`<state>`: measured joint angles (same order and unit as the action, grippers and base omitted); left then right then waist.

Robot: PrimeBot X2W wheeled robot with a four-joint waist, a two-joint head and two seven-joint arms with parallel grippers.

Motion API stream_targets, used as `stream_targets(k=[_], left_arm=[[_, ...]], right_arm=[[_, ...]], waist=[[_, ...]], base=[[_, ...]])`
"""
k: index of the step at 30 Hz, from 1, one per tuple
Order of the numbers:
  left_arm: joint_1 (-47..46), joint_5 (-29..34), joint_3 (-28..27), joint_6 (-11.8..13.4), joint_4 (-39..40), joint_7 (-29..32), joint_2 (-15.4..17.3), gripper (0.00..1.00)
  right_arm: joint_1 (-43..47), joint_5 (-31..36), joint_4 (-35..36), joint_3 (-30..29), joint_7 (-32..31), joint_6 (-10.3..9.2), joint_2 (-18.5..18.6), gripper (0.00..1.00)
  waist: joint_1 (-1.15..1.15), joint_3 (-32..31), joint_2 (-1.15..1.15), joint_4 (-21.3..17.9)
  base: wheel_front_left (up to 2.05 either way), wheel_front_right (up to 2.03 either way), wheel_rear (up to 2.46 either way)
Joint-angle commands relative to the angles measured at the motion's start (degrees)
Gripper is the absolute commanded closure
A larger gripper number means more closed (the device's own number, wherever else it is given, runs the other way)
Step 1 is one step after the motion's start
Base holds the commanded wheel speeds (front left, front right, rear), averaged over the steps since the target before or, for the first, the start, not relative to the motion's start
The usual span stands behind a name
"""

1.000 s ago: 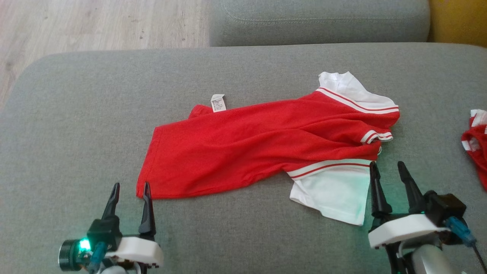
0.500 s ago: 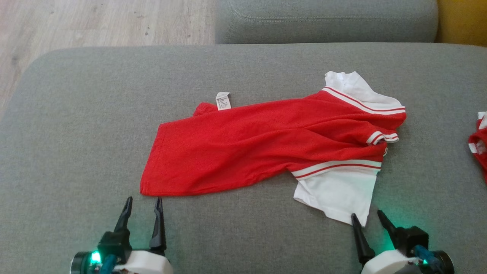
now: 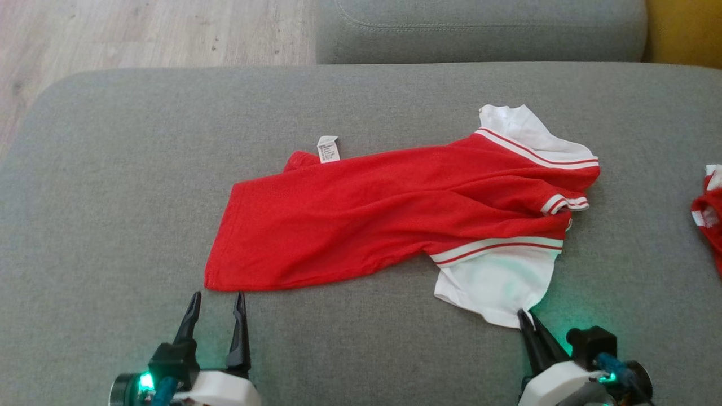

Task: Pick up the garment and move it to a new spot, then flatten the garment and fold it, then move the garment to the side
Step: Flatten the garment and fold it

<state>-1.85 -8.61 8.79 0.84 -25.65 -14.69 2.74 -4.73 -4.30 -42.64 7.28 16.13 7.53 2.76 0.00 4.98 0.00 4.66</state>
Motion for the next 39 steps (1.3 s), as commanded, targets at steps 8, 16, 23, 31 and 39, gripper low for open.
stream_targets(k=[8,16,23,31,39], left_arm=[[-2.4,-2.7,-2.4,-0.3,-0.2,-0.3,0.1,0.0],[-4.4,-6.1,-3.4,-1.7,-2.2,-0.3,0.1,0.0],[-6.1,-8.1,-2.5,-4.0,-5.4,-0.3,0.1,0.0],[-7.6,-10.7,0.2,-4.0,-12.7,-0.3,0.1,0.3],[-8.8,-11.0,0.2,-4.8,-11.8,-0.3,0.1,1.0]], right_arm=[[2.7,1.5,2.8,-8.0,-1.1,-0.04,4.0,1.0],[4.1,1.3,7.7,-10.6,-1.1,-0.04,5.1,1.0],[2.8,1.0,9.8,-9.4,-1.1,-0.04,4.8,1.0],[1.9,0.1,11.9,-8.5,-1.1,-0.04,4.4,1.0],[0.7,-3.7,17.3,-8.1,-1.1,-0.04,3.4,1.0]], waist=[[0.0,0.7,0.0,-0.8],[0.0,2.3,0.0,-2.4],[0.0,3.4,0.0,-3.1],[0.0,3.7,0.0,-4.0],[0.0,2.6,0.0,-3.8]], base=[[0.0,0.0,0.0],[0.0,0.0,0.0],[0.0,0.0,0.0],[0.0,0.0,0.0],[0.0,0.0,0.0]])
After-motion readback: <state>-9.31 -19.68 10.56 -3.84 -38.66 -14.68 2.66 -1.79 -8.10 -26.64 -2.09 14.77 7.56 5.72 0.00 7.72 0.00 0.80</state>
